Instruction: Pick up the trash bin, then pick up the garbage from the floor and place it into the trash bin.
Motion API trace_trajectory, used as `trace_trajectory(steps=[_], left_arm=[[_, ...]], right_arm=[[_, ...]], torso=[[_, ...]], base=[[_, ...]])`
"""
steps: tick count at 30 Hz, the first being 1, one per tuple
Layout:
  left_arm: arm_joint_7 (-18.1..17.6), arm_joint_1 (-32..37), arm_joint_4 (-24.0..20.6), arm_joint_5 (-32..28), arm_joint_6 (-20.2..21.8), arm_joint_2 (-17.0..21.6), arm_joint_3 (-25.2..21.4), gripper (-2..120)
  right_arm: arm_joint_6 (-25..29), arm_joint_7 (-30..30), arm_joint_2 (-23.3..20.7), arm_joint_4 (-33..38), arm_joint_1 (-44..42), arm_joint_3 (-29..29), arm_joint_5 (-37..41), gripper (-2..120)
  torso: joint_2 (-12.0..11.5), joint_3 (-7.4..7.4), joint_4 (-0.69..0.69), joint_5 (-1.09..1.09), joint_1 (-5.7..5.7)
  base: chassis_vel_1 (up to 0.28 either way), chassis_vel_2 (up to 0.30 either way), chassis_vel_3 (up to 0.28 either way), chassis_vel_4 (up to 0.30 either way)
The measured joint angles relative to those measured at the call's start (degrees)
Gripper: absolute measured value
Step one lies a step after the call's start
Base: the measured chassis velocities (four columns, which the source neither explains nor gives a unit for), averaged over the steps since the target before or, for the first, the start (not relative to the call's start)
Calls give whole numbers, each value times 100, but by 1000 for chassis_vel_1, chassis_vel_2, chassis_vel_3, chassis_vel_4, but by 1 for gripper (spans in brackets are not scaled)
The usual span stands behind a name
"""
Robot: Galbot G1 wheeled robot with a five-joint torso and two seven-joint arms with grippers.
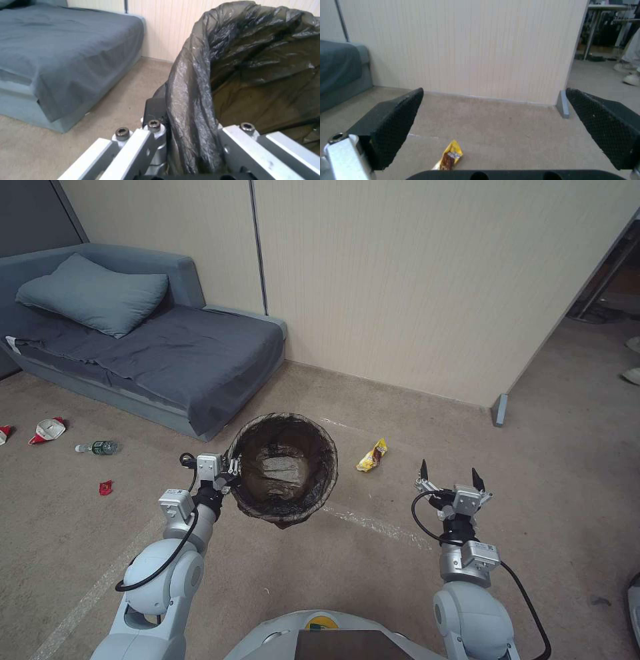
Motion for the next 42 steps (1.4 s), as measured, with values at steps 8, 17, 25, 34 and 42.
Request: trace_trajectory(steps=[8,17,25,34,42], left_arm=[[-1,-10,-7,0,1,-3,3,7],[1,-20,-13,-1,5,-3,9,7],[3,-25,-8,1,5,-6,16,7],[10,51,-104,-3,8,-1,-1,7],[16,24,-176,-85,58,75,12,7]], right_arm=[[11,2,0,3,-4,1,0,100],[24,2,0,-20,2,5,3,100],[26,-13,0,-26,-1,19,6,100],[-683,-224,0,-241,309,76,515,100],[-1304,-433,-52,-569,840,105,849,100]], torso=[[0,0,0,0,0],[0,0,0,0,0],[0,0,0,0,0],[0,0,0,0,0],[0,0,0,0,0]], base=[[-115,95,118,-96],[-82,103,93,-95],[-94,82,98,-86],[-13,17,15,-16],[0,0,0,0]])
